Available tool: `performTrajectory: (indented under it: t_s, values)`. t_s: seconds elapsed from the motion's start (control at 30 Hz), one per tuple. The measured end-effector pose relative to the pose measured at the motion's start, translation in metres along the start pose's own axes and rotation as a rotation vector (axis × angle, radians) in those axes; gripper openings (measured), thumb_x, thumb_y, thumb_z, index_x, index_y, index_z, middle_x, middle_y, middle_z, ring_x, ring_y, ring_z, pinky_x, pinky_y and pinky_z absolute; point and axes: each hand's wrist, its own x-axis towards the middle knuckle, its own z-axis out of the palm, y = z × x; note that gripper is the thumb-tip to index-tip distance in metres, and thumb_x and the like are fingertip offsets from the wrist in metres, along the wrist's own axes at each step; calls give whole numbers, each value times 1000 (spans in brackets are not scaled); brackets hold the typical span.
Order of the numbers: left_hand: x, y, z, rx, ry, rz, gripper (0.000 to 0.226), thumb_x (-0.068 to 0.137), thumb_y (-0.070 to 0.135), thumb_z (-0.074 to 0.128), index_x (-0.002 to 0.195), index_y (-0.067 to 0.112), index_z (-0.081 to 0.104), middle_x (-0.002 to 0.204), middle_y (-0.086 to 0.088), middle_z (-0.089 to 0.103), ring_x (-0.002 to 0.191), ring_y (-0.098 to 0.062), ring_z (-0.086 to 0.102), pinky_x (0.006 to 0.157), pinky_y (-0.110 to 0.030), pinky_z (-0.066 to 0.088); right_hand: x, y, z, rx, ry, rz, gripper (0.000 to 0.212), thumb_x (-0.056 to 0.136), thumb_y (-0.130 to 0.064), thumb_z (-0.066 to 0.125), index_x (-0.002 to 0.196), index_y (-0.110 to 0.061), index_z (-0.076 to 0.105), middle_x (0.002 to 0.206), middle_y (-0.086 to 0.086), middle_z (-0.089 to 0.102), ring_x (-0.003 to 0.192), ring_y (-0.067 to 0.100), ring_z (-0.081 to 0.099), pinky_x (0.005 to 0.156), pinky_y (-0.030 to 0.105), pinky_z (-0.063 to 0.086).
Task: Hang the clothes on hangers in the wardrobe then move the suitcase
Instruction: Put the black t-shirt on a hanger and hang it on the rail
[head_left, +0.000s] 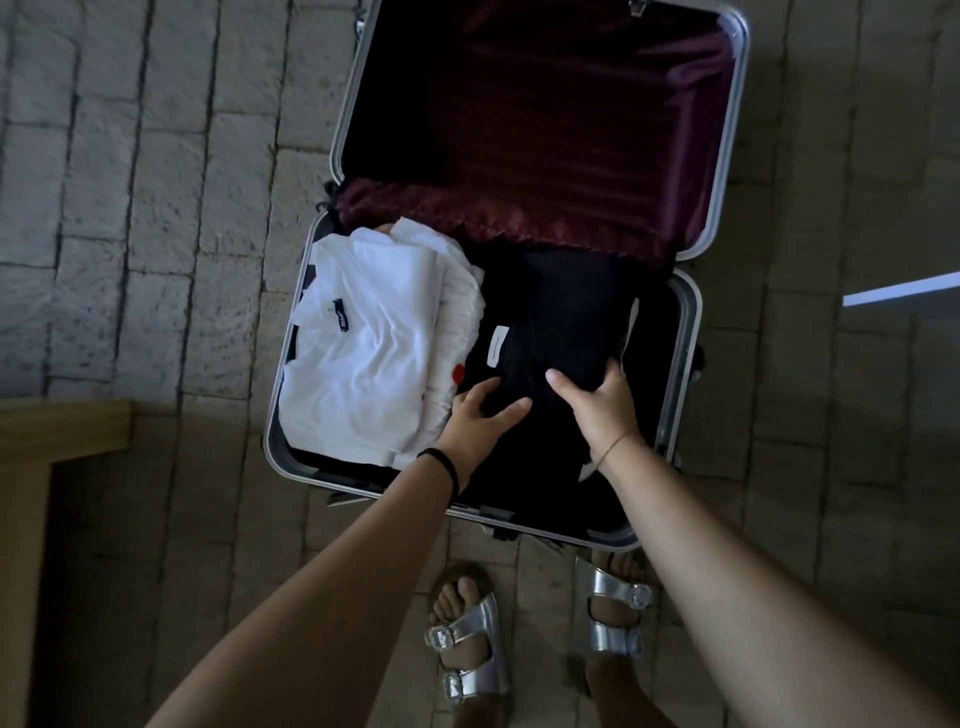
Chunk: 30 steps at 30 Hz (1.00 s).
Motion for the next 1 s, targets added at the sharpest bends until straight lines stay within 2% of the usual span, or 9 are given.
performTrajectory:
  t_s: [0.1, 0.23, 0.33, 0.53, 0.57, 0.63, 0.7, 0.8, 1.0]
  values:
    - [-2, 1, 0, 21, -15, -3, 63, 84, 42, 66, 140, 30, 41, 134, 9, 26, 115, -7, 38, 89, -22, 37, 0, -2, 5, 245, -29, 130, 60, 75, -23, 79, 126, -15, 49, 117, -3, 61, 104, 14, 60, 95, 32, 48]
    - [-14, 2, 0, -42, -13, -3, 64, 78, 48, 71, 135, 32, 45, 144, 5, 30, 124, -15, 44, 97, -29, 45, -8, -7, -9, 234, -61, 195, 22, 81, -18, 73, 98, -26, 60, 101, 1, 66, 99, 23, 64, 94, 41, 50]
    - [-32, 12, 1, -84, 35, -8, 74, 67, 55, 76, 130, 34, 44, 142, 0, 34, 124, -17, 45, 102, -36, 45, -33, -20, -25, 292, -65, 191, 22, 83, -19, 70, 104, -19, 64, 102, 3, 68, 96, 22, 66, 87, 39, 53]
    - [-107, 60, 4, 387, 283, 141, 109, 61, 72, 67, 147, 33, 14, 153, 5, 18, 143, -21, 14, 117, -50, 11, -113, -63, -64, 498, -39, 207, 33, 86, -19, 66, 117, -10, 63, 112, 7, 69, 101, 21, 67, 86, 35, 54]
    - [-122, 71, 2, 387, 271, 149, 111, 57, 76, 67, 146, 34, 15, 152, 5, 20, 142, -21, 17, 116, -50, 13, -128, -74, -70, 522, -32, 200, 31, 86, -20, 66, 114, -10, 63, 111, 8, 69, 101, 21, 67, 84, 34, 54]
    - [-151, 92, -4, 102, 173, 158, 102, 53, 71, 75, 137, 35, 28, 142, 7, 40, 133, -17, 37, 111, -45, 32, -160, -97, -81, 551, -51, 186, 35, 84, -26, 66, 115, -10, 64, 112, 8, 70, 100, 21, 68, 80, 31, 56]
    - [-188, 117, -11, -137, 54, 129, 72, 63, 52, 80, 119, 34, 40, 122, 9, 57, 111, -10, 57, 90, -27, 50, -196, -124, -87, 563, -74, 142, 49, 77, -32, 70, 119, -8, 62, 113, 7, 70, 100, 20, 68, 78, 31, 58]
    - [-240, 155, -25, -173, -11, 143, 47, 74, 40, 76, 109, 30, 46, 108, 8, 64, 87, -1, 62, 61, -11, 50, -249, -172, -96, 592, -83, 39, 60, 70, -33, 73, 124, -9, 59, 116, 6, 69, 106, 21, 66, 87, 34, 56]
    - [-351, 240, -47, -143, 65, 278, 58, 71, 44, 78, 113, 16, 49, 101, -4, 68, 87, -16, 68, 75, -29, 57, -341, -275, -125, 629, -87, -153, 41, 77, -22, 67, 116, -15, 61, 111, 1, 70, 102, 13, 67, 79, 25, 57]
